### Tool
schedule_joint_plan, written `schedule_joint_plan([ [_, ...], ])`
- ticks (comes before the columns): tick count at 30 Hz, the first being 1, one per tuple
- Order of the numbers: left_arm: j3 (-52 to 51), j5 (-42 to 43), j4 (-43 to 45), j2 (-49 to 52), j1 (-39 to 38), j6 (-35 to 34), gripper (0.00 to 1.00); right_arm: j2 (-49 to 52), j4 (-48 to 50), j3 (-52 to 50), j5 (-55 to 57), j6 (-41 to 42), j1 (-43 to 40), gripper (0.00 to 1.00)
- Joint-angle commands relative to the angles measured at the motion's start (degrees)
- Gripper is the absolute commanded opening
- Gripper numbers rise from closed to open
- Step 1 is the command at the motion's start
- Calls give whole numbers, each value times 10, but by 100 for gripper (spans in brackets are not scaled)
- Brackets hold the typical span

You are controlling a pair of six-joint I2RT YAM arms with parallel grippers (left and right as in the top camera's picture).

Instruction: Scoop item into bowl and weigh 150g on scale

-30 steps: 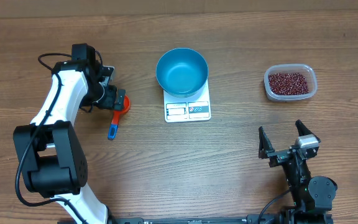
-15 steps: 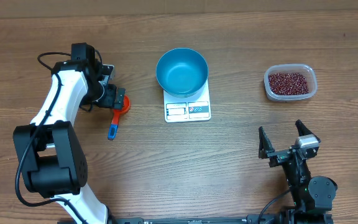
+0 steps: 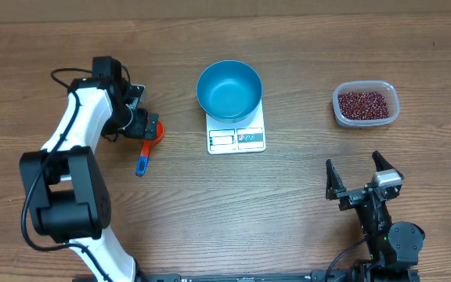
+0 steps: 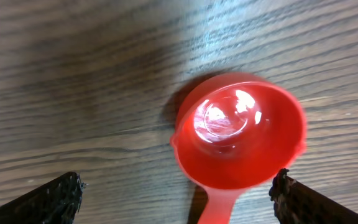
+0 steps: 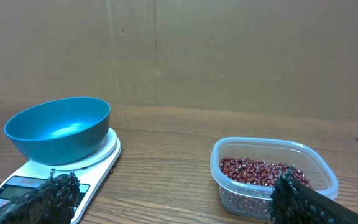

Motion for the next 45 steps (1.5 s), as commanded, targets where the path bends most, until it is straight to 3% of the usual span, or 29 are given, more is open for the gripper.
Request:
schedule_joint_plan([
  [1, 10, -5, -2, 21, 4, -8, 100, -5, 2, -6, 1, -1, 4, 100],
  [45, 10, -14, -5, 26, 4, -8, 99, -5, 2, -6, 1, -1, 4, 100],
])
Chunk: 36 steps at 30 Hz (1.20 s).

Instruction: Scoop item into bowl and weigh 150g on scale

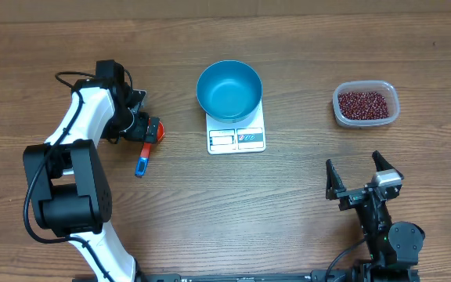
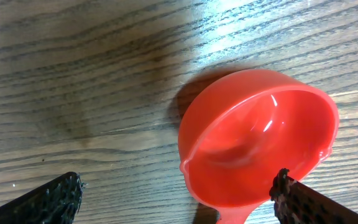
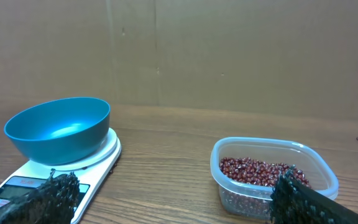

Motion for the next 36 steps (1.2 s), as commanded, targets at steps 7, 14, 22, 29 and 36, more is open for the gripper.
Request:
schedule_joint_plan([
  [7, 10, -5, 0, 6, 4, -8, 100, -5, 2, -6, 1, -1, 4, 100],
  [14, 10, -6, 0, 6, 4, -8, 100, -5, 2, -6, 1, -1, 4, 100],
  [22, 10, -5, 0, 6, 4, -8, 99, -5, 2, -6, 1, -1, 4, 100],
  [29, 5, -6, 1, 6, 4, -8, 100, -5, 2, -6, 1, -1, 4, 100],
  [36, -1, -6, 5, 6, 4, -8, 99, -5, 2, -6, 1, -1, 4, 100],
])
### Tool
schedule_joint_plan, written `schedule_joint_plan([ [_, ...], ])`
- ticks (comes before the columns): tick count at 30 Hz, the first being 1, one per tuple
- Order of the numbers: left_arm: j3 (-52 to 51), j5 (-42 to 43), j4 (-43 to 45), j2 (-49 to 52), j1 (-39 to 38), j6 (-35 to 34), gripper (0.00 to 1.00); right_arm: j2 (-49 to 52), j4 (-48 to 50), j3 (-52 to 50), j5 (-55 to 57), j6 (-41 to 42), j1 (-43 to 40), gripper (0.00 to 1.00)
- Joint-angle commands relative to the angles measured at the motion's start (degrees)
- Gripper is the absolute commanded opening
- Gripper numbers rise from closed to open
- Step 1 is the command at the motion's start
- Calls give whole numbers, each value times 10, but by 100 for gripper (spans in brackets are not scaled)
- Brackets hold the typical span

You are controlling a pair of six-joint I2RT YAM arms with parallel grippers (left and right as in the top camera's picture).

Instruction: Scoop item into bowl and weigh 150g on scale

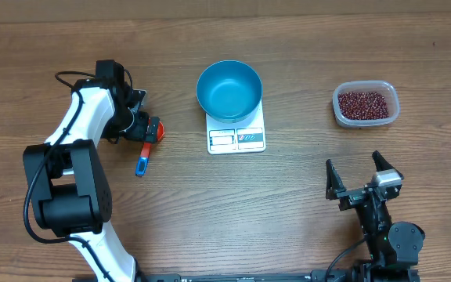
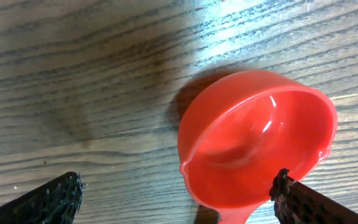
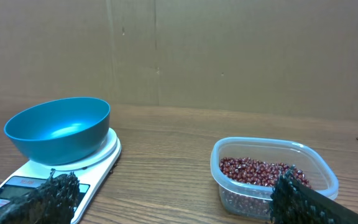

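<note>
A red scoop [image 1: 156, 131] with a blue handle [image 1: 142, 163] lies left of the scale. Its cup [image 2: 257, 146] is tipped on its side, close to the right finger. My left gripper [image 2: 176, 193] is open and low over the cup, which sits between the fingers near the right fingertip [image 2: 284, 186]. A blue bowl [image 1: 229, 90] stands empty on the white scale [image 1: 237, 138]. A clear tub of red beans [image 1: 366, 104] sits at the far right. My right gripper [image 1: 358, 174] is open near the front edge, with nothing in it.
The right wrist view shows the bowl [image 3: 58, 127] on the scale [image 3: 23, 183] to the left and the bean tub [image 3: 272, 174] to the right. A brown cardboard wall [image 3: 229, 56] stands behind the table.
Almost nothing has changed. In the left wrist view the tilted red cup sits a touch higher. The right arm has not moved.
My open left gripper first hung over the scoop, whose cup lay flat with its round mouth facing up. By the second moment the cup was tipped on its side against the right finger, and it is still so. The right arm stayed still.
</note>
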Motion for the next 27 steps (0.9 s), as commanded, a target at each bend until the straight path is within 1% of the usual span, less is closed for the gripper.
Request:
schedule_joint_plan([
  [1, -1, -6, 2, 6, 4, -8, 100, -5, 2, -6, 2, -1, 4, 100],
  [27, -28, -5, 28, 6, 4, -8, 99, -5, 2, -6, 2, -1, 4, 100],
])
